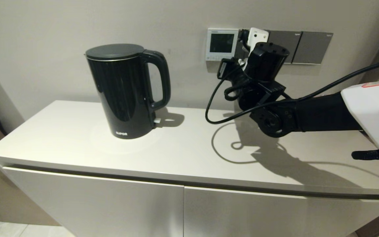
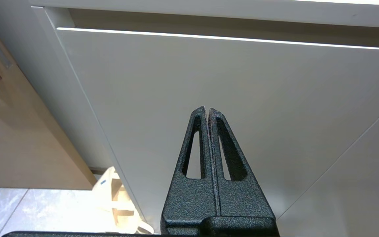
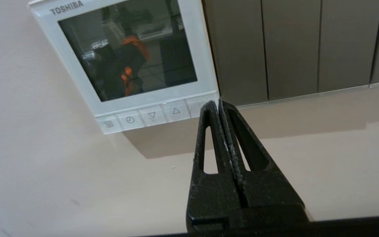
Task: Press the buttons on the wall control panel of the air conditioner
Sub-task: Turn on the central air conditioner
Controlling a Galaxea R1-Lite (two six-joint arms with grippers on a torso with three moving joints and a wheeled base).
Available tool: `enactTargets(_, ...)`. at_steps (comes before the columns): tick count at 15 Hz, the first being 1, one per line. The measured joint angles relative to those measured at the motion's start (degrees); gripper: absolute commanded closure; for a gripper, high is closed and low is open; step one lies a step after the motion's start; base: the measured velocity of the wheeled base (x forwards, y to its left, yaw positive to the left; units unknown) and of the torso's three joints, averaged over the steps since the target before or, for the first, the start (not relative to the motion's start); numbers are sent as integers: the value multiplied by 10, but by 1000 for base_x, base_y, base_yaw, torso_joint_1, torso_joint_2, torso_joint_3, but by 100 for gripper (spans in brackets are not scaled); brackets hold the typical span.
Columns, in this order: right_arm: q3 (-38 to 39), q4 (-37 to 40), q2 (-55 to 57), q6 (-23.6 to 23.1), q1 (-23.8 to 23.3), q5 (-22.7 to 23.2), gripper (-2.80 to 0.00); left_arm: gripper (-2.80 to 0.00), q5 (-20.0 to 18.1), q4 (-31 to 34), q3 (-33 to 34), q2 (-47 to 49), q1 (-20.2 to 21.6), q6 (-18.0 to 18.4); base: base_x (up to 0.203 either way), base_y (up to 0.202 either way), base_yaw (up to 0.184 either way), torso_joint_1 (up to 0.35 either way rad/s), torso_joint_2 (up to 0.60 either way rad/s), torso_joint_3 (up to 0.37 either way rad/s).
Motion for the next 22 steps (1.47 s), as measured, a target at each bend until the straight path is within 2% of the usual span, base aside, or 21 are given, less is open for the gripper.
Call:
enactTargets(17,-51,0,40,-14,1,-1,0,0,0,0,0,0,0,0,0,0,0,0,0,0)
enactTargets(22,-42,-6,39,-14,3,-1,0,0,0,0,0,0,0,0,0,0,0,0,0,0)
